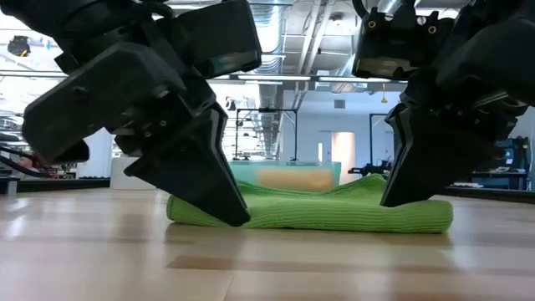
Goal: Roll microfiber towels into tight, uniform cylinder then place into a basket
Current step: Roll the green microfiber cloth
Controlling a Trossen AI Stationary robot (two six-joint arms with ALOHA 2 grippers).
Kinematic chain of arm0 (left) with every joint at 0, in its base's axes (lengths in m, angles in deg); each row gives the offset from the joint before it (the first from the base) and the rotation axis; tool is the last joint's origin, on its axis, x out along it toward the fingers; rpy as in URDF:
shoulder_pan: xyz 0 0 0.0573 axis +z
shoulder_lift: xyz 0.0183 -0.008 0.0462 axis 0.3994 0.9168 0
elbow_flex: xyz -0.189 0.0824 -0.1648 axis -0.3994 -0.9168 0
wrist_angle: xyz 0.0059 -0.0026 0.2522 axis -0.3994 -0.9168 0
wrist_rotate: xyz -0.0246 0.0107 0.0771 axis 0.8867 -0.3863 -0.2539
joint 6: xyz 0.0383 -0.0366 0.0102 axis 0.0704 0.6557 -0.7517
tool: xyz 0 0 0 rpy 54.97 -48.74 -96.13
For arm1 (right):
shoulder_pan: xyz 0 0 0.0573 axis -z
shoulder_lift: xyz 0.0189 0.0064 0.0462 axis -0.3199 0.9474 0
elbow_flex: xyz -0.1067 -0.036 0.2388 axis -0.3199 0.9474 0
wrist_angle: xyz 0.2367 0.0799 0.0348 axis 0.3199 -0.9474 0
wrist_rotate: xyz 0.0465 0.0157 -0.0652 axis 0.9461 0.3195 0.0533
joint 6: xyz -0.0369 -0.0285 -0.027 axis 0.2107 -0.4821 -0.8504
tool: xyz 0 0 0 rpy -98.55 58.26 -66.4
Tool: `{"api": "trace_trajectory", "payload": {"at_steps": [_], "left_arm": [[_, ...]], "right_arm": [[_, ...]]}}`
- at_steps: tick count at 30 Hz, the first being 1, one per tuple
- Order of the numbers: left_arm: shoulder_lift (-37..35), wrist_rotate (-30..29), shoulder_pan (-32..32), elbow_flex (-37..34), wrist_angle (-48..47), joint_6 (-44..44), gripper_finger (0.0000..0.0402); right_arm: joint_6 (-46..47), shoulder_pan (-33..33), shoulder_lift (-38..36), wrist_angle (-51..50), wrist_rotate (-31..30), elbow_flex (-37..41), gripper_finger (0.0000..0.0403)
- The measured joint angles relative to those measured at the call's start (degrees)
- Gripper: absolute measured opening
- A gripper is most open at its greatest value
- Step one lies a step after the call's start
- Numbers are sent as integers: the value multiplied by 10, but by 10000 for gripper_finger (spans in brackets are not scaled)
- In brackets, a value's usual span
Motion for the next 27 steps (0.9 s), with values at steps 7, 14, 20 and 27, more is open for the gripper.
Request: {"api": "trace_trajectory", "payload": {"at_steps": [7, 14, 20, 27], "left_arm": [[-1, 10, -3, -1, -11, 14, 19], [-3, 14, -7, -1, -19, 12, 17], [-30, 18, -15, -4, -65, 12, 17], [-49, -13, -35, -5, -68, 12, 17]], "right_arm": [[0, 0, 0, 0, 0, 0, 10], [0, 0, 0, -2, 0, 0, 12], [0, 0, 0, -4, 0, 0, 10], [0, 0, 0, -8, 0, 0, 12]]}}
